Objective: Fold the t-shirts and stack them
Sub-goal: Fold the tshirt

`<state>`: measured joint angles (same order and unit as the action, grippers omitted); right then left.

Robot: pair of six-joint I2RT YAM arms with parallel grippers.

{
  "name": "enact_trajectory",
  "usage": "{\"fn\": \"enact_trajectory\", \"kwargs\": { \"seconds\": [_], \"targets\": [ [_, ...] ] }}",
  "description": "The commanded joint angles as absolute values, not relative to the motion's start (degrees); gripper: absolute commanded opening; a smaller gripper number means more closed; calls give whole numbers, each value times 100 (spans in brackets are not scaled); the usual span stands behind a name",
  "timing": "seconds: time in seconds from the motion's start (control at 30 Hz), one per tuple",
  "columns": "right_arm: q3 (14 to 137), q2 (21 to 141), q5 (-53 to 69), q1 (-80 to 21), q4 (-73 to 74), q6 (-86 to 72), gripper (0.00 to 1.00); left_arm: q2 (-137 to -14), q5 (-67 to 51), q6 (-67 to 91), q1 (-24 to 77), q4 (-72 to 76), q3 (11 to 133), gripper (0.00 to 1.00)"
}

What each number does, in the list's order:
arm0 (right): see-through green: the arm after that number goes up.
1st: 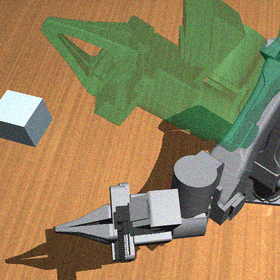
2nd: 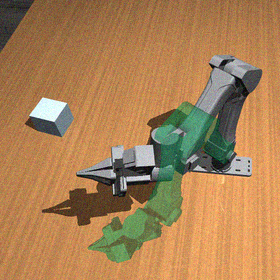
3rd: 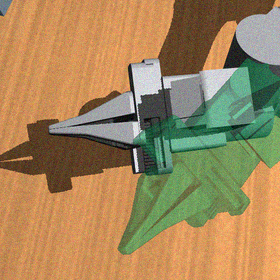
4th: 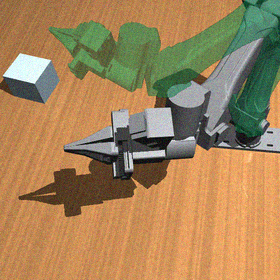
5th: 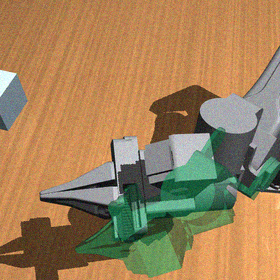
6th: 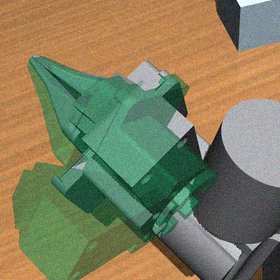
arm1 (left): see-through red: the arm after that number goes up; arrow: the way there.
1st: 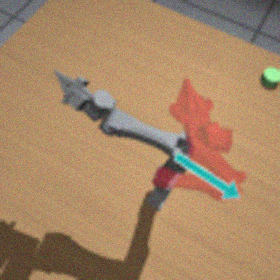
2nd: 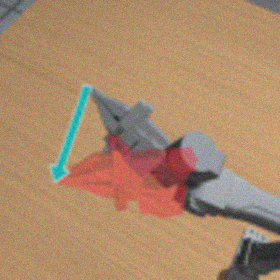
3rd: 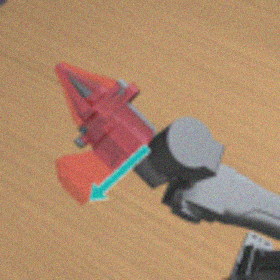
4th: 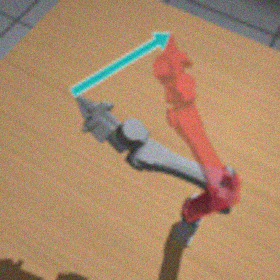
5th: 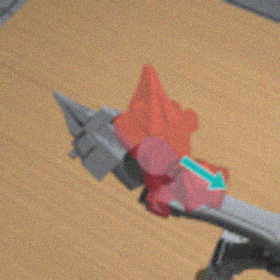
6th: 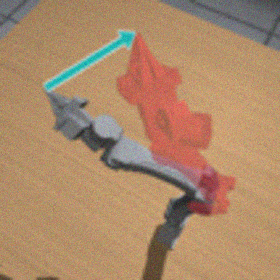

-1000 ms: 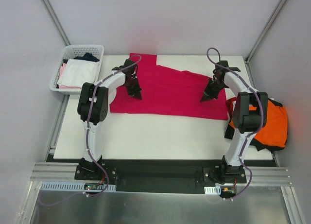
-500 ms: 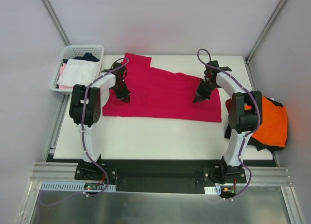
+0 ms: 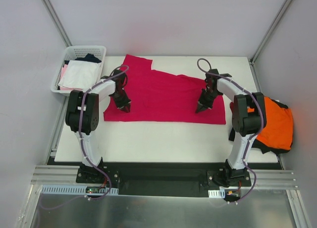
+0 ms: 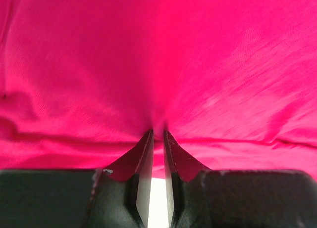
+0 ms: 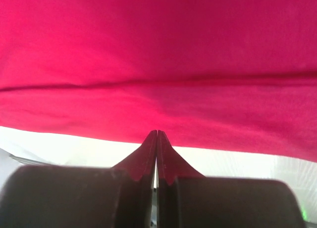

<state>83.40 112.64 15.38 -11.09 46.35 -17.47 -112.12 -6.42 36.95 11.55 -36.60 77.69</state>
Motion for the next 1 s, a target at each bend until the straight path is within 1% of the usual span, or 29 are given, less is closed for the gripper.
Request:
{"fn": "enact_trajectory", "kwargs": {
  "seconds": [0.0, 0.2, 0.47, 0.6, 0.73, 0.97],
  "targets": [
    [8025, 10793, 1424, -1160, 4720, -1819, 2, -10749, -510, 3919, 1160, -3885, 7410, 14],
    [8007, 10731, 1415, -1169, 4728, -1775, 2, -10670, -475, 3885, 1230, -3893, 7277, 14],
    [7954, 10810, 1406, -1204, 4615, -1837, 1, -10565, -492, 3797, 1248, -3937, 7901, 16],
    [7954, 10872, 1485, -1213, 4518, -1933, 1, -10450, -527, 3893, 1248, -3973, 7665, 15],
    [8024, 10977, 1678, -1213, 4368, -2065, 2, -10161, -28, 3911, 1248, -4279, 7278, 15],
    [8262, 11224, 1881, -1222, 4342, -2109, 2, -10002, 623, 3788, 1230, -4771, 7207, 15]
  ]
}}
